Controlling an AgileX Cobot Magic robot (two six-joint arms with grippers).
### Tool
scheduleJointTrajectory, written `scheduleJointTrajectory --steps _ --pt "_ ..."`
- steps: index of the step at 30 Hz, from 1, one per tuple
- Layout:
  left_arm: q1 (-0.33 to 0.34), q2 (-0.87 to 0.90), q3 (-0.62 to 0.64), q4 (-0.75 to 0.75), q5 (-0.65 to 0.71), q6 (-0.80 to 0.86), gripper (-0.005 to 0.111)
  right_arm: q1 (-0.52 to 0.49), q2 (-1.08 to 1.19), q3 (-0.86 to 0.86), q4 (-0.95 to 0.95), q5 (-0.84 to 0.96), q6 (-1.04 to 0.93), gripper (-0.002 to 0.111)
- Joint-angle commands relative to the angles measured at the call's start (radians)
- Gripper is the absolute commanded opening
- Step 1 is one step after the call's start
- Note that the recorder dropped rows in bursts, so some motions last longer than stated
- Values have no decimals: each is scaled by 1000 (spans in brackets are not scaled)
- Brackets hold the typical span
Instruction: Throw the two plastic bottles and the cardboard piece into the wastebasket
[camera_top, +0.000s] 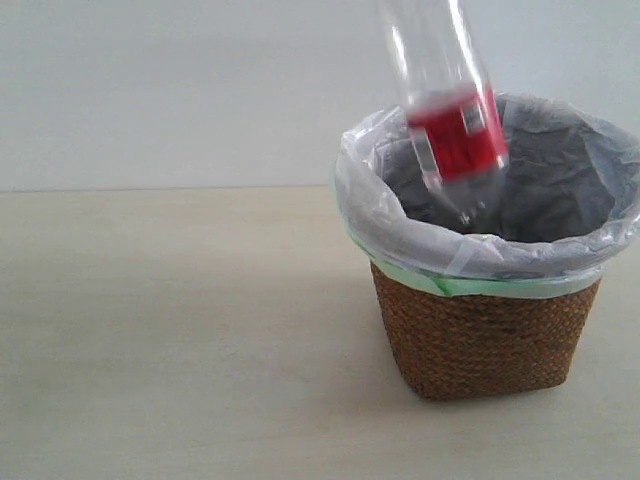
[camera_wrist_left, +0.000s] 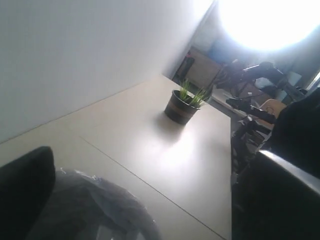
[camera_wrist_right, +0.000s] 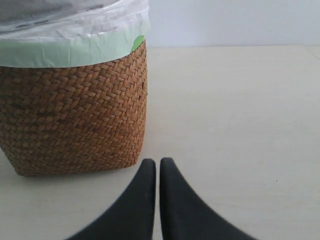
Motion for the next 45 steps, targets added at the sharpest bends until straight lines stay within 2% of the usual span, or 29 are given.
scheduleJointTrajectory --steps 1,9,12,15,16,18,24,31,35,42,44,45 --pt "-6 5 1 8 -39 5 105 -5 -5 0 -2 -12 0 0" --pt "-6 5 1 16 -39 5 105 -5 -5 0 -2 -12 0 0" --pt "-6 5 1 46 -42 5 97 -5 -5 0 -2 -12 0 0" --pt "-6 5 1 109 -41 -1 59 -5 -5 0 -2 -12 0 0" --pt "-4 5 1 131 -23 -11 35 -5 -5 0 -2 -12 0 0" --pt "-4 5 1 146 6 -27 5 -5 -5 0 -2 -12 0 0" --pt "16 -12 1 185 55 -97 4 -5 -5 0 -2 -12 0 0" --pt "74 -92 1 513 133 -304 4 -5 -5 0 -2 -12 0 0" --pt "92 -162 14 602 172 -344 4 -5 -5 0 -2 -12 0 0" --pt "125 -336 139 684 77 -369 4 -5 -5 0 -2 -12 0 0" --pt "125 -398 208 723 16 -369 4 -5 -5 0 -2 -12 0 0" --pt "125 -456 271 766 -55 -395 4 -5 -5 0 -2 -12 0 0"
